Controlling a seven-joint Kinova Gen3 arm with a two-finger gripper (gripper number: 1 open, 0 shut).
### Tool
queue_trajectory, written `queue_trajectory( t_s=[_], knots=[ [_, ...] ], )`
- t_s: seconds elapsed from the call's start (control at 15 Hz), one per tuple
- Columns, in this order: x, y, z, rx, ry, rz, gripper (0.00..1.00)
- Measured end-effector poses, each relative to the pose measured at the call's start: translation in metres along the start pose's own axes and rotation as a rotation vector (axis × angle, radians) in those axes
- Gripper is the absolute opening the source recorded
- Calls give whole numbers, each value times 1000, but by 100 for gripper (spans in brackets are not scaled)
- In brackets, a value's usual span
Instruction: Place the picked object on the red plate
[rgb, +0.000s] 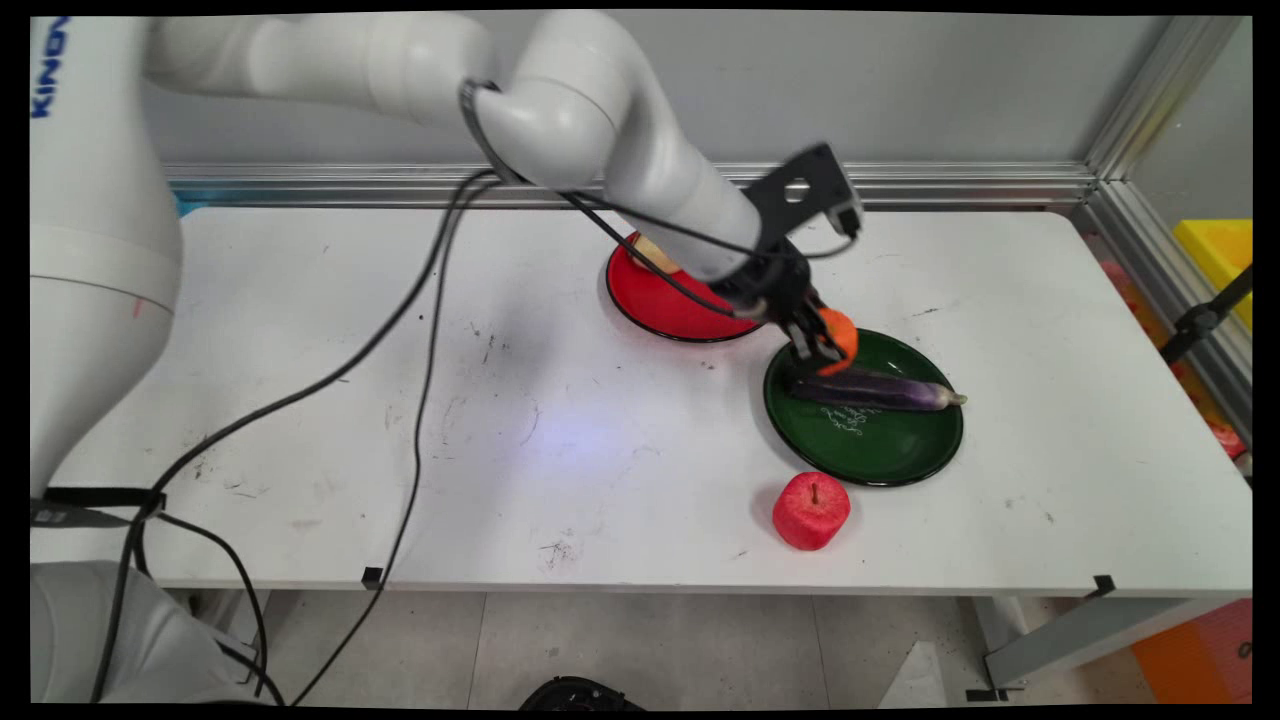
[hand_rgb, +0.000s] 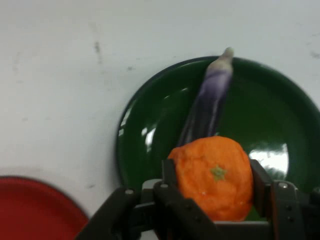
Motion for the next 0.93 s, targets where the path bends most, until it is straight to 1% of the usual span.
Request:
queue_trajectory(
  t_s=[0.27, 0.47, 0.67, 0.93],
  knots=[
    [-15, -30, -32, 41, -5, 22, 0],
    [-29, -53, -46, 66, -14, 33, 0],
    [-42, -79, -52, 90, -20, 45, 0],
    [-50, -108, -46, 114, -19, 58, 0]
  ],
)
